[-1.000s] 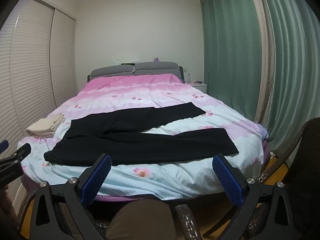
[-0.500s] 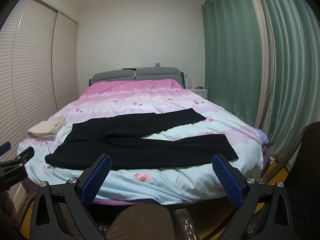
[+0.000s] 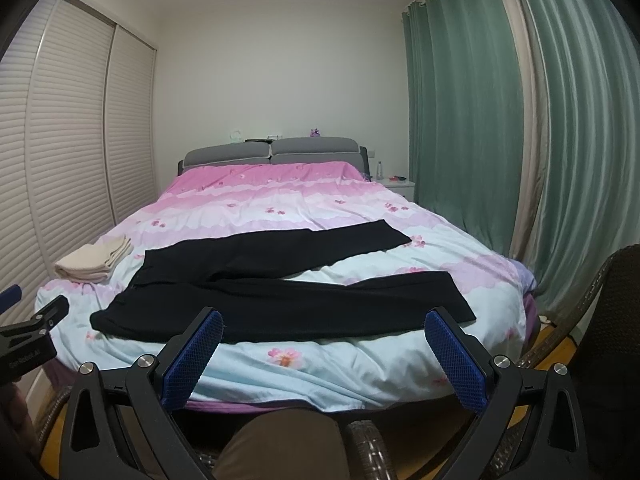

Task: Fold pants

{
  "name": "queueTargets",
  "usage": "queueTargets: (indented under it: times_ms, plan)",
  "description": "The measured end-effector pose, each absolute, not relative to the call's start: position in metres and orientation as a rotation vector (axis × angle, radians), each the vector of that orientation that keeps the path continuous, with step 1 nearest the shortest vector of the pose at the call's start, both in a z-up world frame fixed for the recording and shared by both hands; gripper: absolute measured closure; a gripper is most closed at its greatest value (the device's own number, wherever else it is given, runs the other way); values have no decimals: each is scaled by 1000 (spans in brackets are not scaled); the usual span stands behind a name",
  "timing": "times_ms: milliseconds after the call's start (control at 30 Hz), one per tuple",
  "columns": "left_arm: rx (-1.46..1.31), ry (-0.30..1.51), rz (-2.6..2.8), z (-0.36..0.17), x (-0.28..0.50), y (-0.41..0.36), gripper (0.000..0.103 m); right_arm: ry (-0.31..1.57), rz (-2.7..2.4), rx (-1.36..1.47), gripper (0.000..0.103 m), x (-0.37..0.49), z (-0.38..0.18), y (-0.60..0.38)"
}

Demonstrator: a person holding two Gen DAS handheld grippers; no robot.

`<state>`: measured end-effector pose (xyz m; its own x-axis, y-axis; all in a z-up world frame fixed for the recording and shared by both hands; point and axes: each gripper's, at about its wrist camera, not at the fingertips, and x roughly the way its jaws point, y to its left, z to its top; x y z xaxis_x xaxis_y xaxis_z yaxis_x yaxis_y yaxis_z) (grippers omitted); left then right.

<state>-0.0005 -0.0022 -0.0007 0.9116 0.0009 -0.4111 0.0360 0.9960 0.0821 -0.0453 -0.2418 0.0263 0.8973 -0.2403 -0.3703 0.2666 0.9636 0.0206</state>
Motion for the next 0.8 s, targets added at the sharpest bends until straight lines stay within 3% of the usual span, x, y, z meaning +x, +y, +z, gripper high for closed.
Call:
queueTargets:
  times_ms: [800]
  plan:
    - [91, 414, -16, 0, -1, 0, 0, 367, -266, 78, 1, -46, 27, -242]
